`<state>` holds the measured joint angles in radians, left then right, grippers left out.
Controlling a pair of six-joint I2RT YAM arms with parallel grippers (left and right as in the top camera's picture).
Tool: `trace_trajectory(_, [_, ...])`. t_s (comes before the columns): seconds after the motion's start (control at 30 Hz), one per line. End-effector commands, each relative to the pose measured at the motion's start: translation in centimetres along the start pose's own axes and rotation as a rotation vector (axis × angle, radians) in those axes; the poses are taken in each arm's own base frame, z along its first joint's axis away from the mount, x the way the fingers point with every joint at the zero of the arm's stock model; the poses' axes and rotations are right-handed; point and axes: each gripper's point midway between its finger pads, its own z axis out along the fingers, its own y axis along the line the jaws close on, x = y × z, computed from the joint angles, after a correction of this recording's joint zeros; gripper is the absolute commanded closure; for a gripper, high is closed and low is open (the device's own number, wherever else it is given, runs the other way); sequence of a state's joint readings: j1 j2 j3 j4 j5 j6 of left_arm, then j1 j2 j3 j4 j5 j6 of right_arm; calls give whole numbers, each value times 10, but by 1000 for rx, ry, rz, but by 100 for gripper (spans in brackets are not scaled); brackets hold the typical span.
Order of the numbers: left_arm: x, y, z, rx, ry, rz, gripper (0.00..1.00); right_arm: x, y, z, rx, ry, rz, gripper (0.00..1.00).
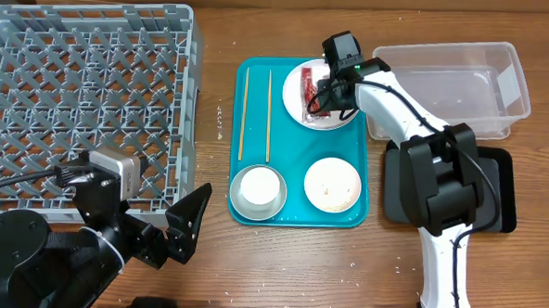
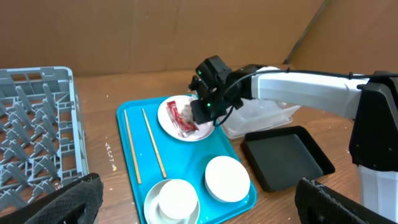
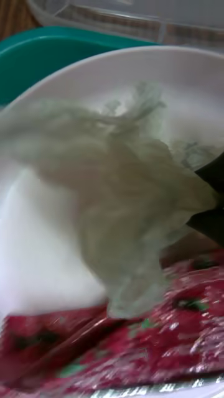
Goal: Sort waste into correct bins and load items into the dishwasher
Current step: 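Reach right gripper to the white plate and grasp the white tissue, then carry the tissue with right gripper and drop it into the clear bin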
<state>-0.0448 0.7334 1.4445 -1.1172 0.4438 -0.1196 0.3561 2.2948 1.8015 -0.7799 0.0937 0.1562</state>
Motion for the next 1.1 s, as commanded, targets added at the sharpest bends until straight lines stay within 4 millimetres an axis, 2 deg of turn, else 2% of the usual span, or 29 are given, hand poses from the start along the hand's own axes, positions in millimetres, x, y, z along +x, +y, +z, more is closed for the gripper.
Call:
trace_trajectory(0.0, [3,2,0,-12,7,13,0,-28,12,-41,-75,-66,7,96])
trace_trajectory(0.2, [10,3,-1,-15,36,-1,0,-57,22,-122,-151,-156,7,96])
trace_trajectory(0.27, [13,3,-1,-17,50,-8,0,-61,19,-143,-153,-185,10,96])
trace_trajectory(0.33, [16,4,-1,-18,61,-13,0,-62,8,-159,-138,-198,26,96])
trace_trajectory(0.43, [21,4,-1,-20,79,-22,0,-58,-23,-161,-76,-173,101,96])
trace_trajectory(0.6, [26,4,-2,-22,98,-31,0,-48,-85,-149,-7,-107,259,96])
trace_trajectory(0.63, [26,4,-2,-22,100,-32,0,-46,-94,-147,2,-99,275,92])
trace_trajectory(0.67, [26,4,-2,-22,100,-32,0,-45,-100,-145,3,-91,286,84])
trace_trajectory(0.73, [26,4,-2,-22,100,-32,0,-43,-103,-145,-11,-80,262,62])
trace_trajectory(0.77, [26,4,-2,-22,100,-32,0,-44,-102,-147,-16,-84,230,46])
trace_trajectory(0.8, [26,4,-2,-22,100,-32,0,-46,-101,-150,-24,-92,197,39])
trace_trajectory(0.87, [26,4,-2,-22,100,-32,0,-49,-92,-157,-52,-108,144,35])
trace_trajectory(0.93, [26,4,-2,-22,100,-32,0,-51,-72,-162,-112,-114,97,35])
trace_trajectory(1.07, [26,4,-2,-22,100,-32,0,-40,-18,-160,-242,-77,24,35])
